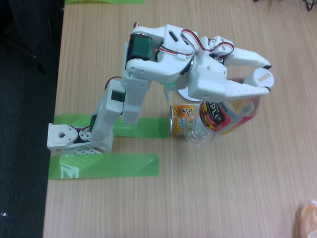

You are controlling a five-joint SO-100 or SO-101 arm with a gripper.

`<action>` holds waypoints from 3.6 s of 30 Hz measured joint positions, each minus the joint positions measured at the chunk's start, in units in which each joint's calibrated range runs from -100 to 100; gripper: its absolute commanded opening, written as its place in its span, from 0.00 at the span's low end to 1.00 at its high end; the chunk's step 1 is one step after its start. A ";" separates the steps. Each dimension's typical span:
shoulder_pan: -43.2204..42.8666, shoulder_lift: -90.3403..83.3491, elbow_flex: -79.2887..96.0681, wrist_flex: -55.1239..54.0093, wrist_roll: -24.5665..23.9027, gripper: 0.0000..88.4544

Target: Pick up the plastic bottle and stand it up on the white place

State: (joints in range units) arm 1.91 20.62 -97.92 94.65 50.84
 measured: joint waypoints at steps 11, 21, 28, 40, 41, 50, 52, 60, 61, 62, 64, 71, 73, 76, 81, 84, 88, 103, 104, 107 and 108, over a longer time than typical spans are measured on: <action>0.22 2.02 4.34 1.10 0.00 0.13; 0.22 3.11 21.06 1.10 0.00 0.13; 0.22 3.11 33.17 1.10 0.00 0.13; 0.22 3.20 38.14 -16.31 0.00 0.13; 0.22 3.20 38.14 -17.67 0.00 0.13; -0.37 3.20 38.32 -24.89 0.00 0.13; -0.15 3.20 38.32 -27.10 0.00 0.13; 0.45 9.60 39.40 -44.86 0.00 0.13; 0.37 10.35 39.40 -47.58 0.00 0.13; 0.37 10.94 39.67 -50.04 0.00 0.13; 0.37 11.87 40.04 -52.34 0.00 0.13; 0.37 12.37 40.04 -46.05 0.00 0.13; 0.37 12.63 40.04 -46.22 0.00 0.13; 0.37 12.71 40.40 -48.43 0.00 0.13; 0.37 12.71 40.40 -49.11 0.00 0.13; 0.37 12.71 40.40 -49.11 0.00 0.13; 0.37 12.71 40.40 -49.11 0.00 0.13; 0.37 12.71 43.11 -50.55 0.00 0.13; 0.37 12.63 43.92 -50.72 0.00 0.13; 0.45 10.69 47.00 -50.89 -0.16 0.13; 0.45 9.43 48.44 -50.47 -0.21 0.13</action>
State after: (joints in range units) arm 2.35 30.05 -49.48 44.18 50.63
